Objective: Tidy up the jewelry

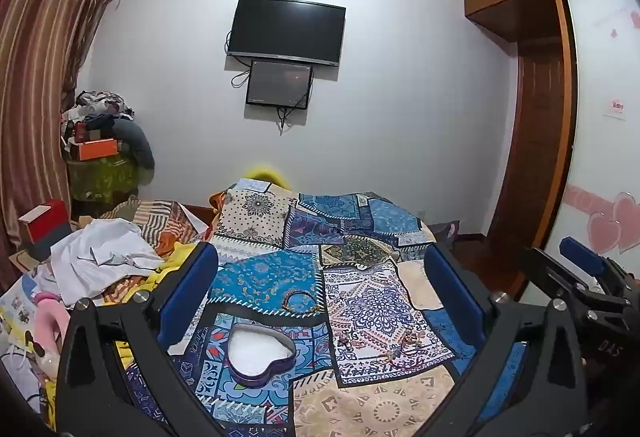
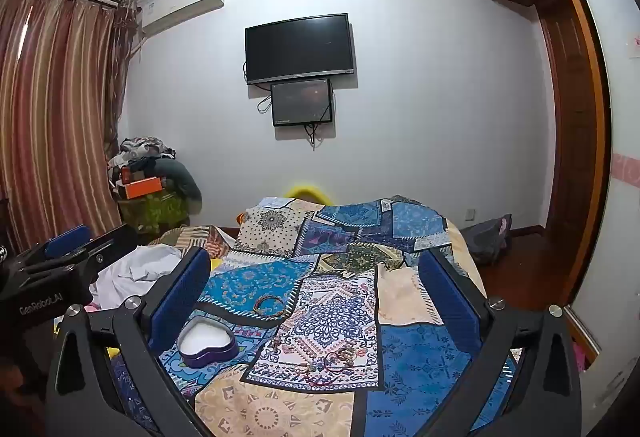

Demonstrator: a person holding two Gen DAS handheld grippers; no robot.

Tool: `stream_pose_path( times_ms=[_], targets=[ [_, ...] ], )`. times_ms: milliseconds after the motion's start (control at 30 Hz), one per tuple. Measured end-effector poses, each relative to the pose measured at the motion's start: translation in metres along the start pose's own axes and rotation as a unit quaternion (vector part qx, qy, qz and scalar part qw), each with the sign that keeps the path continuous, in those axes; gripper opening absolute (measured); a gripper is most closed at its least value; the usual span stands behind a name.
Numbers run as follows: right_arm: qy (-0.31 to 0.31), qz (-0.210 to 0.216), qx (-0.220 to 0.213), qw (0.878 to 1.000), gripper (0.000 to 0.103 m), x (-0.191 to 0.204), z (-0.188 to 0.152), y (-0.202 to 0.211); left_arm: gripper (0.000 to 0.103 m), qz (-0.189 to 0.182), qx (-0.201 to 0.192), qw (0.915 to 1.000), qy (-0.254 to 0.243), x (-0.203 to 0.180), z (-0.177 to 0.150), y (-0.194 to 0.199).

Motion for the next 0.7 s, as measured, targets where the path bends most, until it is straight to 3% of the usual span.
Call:
stream_pose_path(
  times_ms=[700],
  targets=[
    [0.002,0.000,0.001,1.000,0.103,0.003,-0.001,0.000,0.103,0.015,-0.009,0.9998,-0.011,0.005,-0.007,0.000]
  ],
)
Point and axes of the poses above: each gripper's, at about its wrist camera, not at the fingertips, and y roughly against the way its jaws point, x to its left, z to its top, the point moved 3 cm from there along -y, roughly the way its jaws point, and after that the axes turned 6 degrees about -x, right-handed, at the moved point
